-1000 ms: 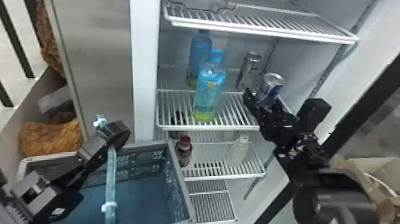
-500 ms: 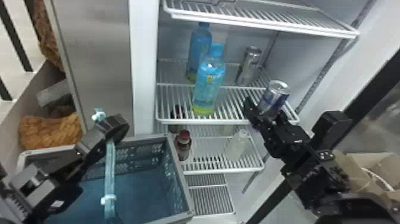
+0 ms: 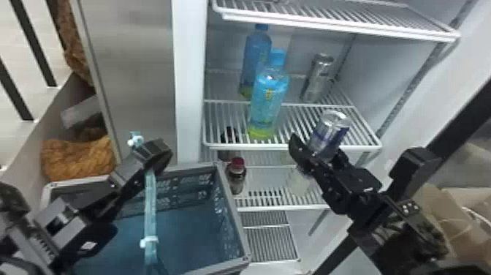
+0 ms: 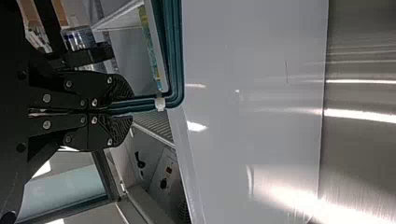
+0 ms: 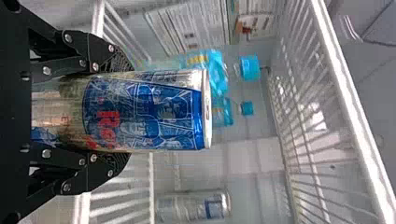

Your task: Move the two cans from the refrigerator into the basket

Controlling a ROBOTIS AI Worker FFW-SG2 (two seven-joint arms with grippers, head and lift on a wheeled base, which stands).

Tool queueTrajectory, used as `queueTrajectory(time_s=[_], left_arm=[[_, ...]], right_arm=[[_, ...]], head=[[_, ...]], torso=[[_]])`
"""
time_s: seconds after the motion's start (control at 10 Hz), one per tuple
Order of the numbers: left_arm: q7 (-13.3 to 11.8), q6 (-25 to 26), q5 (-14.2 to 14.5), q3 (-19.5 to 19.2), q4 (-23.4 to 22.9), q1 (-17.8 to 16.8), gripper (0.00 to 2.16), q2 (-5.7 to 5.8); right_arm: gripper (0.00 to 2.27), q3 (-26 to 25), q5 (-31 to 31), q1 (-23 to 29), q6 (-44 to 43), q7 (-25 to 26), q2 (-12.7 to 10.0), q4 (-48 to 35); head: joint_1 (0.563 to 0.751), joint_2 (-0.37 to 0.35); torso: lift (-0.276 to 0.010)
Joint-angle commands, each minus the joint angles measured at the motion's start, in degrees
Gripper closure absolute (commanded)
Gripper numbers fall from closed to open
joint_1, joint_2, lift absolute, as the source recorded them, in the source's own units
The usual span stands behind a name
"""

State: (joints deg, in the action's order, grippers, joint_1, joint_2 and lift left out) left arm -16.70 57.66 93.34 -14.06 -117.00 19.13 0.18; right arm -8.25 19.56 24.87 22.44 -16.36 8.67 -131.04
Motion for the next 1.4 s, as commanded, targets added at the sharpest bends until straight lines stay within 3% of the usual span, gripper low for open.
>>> queueTrajectory(time_s=[0.0,0.5,1.0,1.1,1.3], left_arm=[[0.0,-0.01,0.12,-0.11,0.07,0.0,1.2,0.0],[0.0,-0.01,0.12,0.01,0.07,0.0,1.2,-0.09],[0.0,-0.01,0.12,0.12,0.21,0.0,1.2,-0.09],[0.0,-0.01,0.12,0.12,0.07,0.0,1.2,-0.09],[0.0,-0.01,0.12,0.12,0.21,0.0,1.2,-0.18]], right_arm=[[1.27,2.08,1.58,1.0,1.18,-0.25,0.03,-0.8],[1.27,11.79,9.92,0.86,3.43,-2.54,1.7,-2.2],[1.27,18.53,13.69,-0.96,6.38,-3.59,3.02,-2.34],[1.22,19.79,14.15,-1.81,7.79,-4.2,3.2,-1.5],[0.83,21.73,15.29,-4.06,8.63,-6.14,3.46,1.17]], head=[[0.695,-0.181],[0.695,-0.059],[0.695,0.058],[0.695,0.081],[0.695,0.125]], torso=[[-0.035],[-0.035],[-0.035],[-0.035],[-0.035]])
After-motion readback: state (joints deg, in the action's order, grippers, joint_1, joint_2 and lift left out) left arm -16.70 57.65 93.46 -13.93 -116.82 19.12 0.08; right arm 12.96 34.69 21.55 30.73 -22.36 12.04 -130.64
